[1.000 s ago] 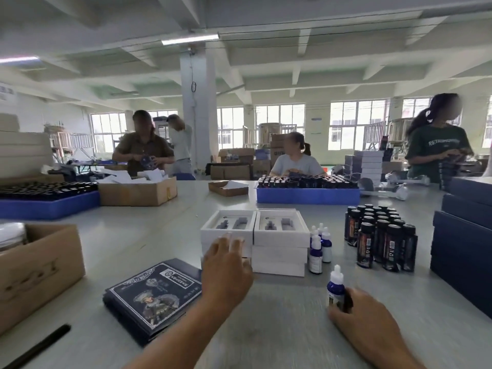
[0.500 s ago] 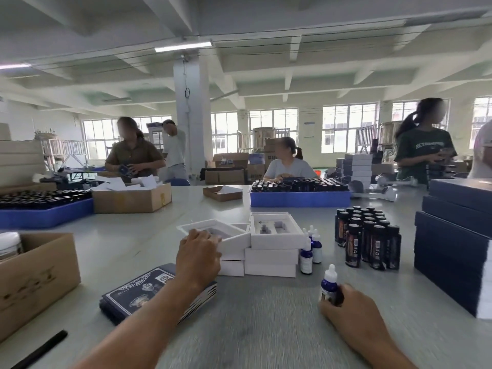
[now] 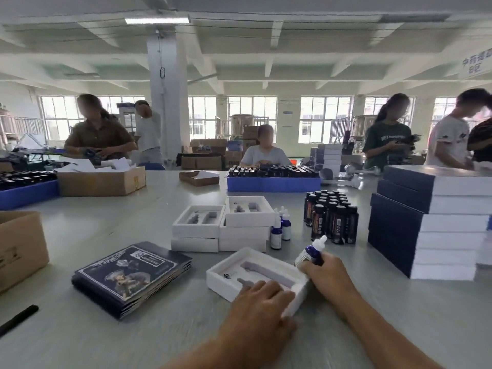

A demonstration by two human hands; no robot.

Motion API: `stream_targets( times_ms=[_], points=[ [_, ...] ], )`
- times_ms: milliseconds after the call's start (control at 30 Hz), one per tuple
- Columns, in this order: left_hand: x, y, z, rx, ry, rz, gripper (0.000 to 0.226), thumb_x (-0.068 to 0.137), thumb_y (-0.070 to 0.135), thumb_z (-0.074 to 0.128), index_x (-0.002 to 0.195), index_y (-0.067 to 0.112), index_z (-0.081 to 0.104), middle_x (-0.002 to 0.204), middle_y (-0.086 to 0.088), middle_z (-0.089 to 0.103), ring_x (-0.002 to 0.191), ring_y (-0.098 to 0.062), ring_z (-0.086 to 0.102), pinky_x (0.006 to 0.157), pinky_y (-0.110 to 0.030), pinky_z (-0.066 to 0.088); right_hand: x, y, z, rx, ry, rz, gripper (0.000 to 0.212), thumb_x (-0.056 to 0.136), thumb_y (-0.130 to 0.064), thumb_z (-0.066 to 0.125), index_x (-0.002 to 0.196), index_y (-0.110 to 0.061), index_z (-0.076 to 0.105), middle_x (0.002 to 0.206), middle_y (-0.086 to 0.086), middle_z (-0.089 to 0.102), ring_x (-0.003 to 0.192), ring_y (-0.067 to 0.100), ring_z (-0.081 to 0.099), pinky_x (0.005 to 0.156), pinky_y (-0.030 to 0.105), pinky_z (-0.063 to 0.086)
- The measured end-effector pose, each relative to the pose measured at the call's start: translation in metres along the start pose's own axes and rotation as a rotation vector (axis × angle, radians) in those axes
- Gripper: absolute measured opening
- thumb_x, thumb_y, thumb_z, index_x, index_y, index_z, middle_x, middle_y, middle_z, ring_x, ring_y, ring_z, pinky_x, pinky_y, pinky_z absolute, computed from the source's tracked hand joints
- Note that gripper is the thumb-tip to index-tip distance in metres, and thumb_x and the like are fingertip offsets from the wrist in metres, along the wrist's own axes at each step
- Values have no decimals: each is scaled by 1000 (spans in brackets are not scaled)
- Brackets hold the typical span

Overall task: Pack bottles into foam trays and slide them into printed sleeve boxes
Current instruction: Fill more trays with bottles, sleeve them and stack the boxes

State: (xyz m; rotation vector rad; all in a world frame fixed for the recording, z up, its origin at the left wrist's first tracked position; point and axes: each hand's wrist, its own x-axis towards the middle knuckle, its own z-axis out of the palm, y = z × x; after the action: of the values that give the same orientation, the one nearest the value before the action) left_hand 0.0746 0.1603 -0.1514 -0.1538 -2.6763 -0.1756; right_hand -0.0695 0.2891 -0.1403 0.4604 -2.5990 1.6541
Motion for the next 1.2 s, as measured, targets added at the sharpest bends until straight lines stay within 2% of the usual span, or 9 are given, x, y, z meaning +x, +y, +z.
stream_targets(
  times_ms=[67, 167, 267, 333, 367, 533, 667, 933, 1200],
  points=[
    [7, -4, 8, -115, 60, -85, 55, 91, 64, 28, 129, 35, 56, 133, 14, 49, 123, -8, 41, 105, -32, 31, 3, -5, -7, -93, 91, -67, 7, 86, -21, 69, 85, -16, 64, 82, -1, 67, 78, 20, 63, 65, 28, 45],
    [9, -30, 9, -67, 191, -336, 45, 98, 55, 29, 129, 38, 55, 142, 11, 43, 131, -12, 36, 110, -35, 28, 4, -12, -10, -251, 116, -220, 15, 91, -30, 63, 84, -17, 58, 84, 2, 63, 74, 17, 60, 65, 29, 47],
    [6, -62, 10, -4, 121, -500, 45, 99, 51, 31, 133, 33, 54, 145, 2, 45, 129, -20, 41, 109, -37, 32, -1, -22, 0, -358, -103, -355, 18, 90, -36, 66, 100, -22, 65, 80, -6, 60, 71, 12, 59, 62, 22, 46],
    [4, -67, 12, -70, 80, -512, 48, 100, 50, 29, 133, 28, 56, 144, -1, 47, 128, -21, 43, 108, -37, 36, -4, -30, 5, -332, -296, -367, 57, 84, -37, 74, 135, -24, 53, 79, -12, 57, 70, 5, 56, 61, 18, 40],
    [3, -67, 14, -66, 77, -505, 49, 100, 50, 28, 133, 28, 56, 145, -1, 46, 131, -21, 41, 109, -37, 34, -6, -34, 7, -329, -380, -347, 65, 80, -39, 77, 138, -26, 50, 80, -11, 58, 71, 4, 56, 62, 19, 40],
    [5, -66, 20, -107, 138, -436, 43, 103, 42, 27, 134, 29, 53, 151, 2, 41, 141, -14, 31, 115, -35, 24, -9, -43, 4, -699, -590, -350, 37, 72, -52, 78, 106, -41, 69, 91, -18, 59, 83, 3, 57, 67, 25, 40],
    [3, -68, 21, -128, 151, -426, 42, 103, 40, 30, 132, 26, 56, 148, 3, 45, 139, -13, 33, 114, -30, 23, -12, -44, 0, -657, -594, -348, 32, 78, -63, 69, 102, -41, 72, 88, -19, 62, 80, -1, 57, 65, 24, 40],
    [-1, -64, 18, -98, 118, -429, 43, 103, 46, 25, 134, 33, 52, 151, 6, 41, 143, -14, 26, 115, -37, 21, -23, -46, 12, -695, -555, -351, 29, 83, -47, 75, 110, -35, 76, 72, -19, 58, 66, 1, 54, 58, 20, 37],
    [-8, -41, 19, -31, -67, -272, 89, 73, 82, -16, 137, 54, 38, 147, 31, 35, 142, 4, 14, 116, -52, -8, -21, -40, 8, -558, -597, -280, 17, 86, -35, 71, 99, -27, 77, 83, -9, 71, 79, 8, 67, 79, 30, 59]
  ],
)
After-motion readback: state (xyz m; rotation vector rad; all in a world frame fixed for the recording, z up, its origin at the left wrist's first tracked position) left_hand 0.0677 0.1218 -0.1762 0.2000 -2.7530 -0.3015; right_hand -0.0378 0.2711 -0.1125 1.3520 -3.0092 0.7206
